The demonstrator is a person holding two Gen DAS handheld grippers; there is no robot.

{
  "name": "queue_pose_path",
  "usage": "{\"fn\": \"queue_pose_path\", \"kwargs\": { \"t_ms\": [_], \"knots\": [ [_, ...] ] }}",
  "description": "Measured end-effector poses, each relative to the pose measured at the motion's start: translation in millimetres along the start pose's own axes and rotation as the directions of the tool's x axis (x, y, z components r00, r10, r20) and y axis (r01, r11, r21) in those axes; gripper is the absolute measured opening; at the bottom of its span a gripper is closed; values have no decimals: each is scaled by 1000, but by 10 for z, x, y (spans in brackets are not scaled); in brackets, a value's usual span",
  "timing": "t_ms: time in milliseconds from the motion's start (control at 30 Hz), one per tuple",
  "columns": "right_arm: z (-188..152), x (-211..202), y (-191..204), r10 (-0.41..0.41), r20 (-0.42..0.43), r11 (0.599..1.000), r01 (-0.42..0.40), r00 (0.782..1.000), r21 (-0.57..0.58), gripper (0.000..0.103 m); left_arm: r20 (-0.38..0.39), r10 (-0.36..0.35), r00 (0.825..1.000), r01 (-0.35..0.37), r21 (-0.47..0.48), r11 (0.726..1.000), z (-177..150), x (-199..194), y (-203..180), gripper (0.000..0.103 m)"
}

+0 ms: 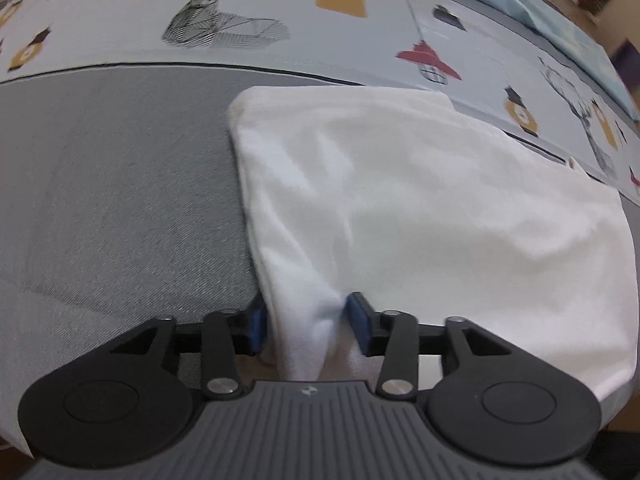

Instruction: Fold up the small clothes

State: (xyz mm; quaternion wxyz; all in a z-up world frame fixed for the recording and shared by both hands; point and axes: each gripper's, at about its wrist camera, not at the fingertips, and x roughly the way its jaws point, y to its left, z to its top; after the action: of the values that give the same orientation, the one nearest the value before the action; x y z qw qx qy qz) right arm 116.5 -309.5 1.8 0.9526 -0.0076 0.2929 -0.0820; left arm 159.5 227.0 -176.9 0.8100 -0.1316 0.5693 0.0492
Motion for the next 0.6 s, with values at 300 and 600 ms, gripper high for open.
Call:
{"fn": "queue_pose_path", "kwargs": {
  "t_ms": [300,600],
  "knots": [
    [-6,45,116,13,-10,1000,-13,1000,-28,43,9,-3,1000,3,12,1000,-21,-89,15,17],
    [-19,176,141,57,-46,997,-54,997,54,43,146,-97,985,96,13,995,100,-680,-509,14]
  ]
}}
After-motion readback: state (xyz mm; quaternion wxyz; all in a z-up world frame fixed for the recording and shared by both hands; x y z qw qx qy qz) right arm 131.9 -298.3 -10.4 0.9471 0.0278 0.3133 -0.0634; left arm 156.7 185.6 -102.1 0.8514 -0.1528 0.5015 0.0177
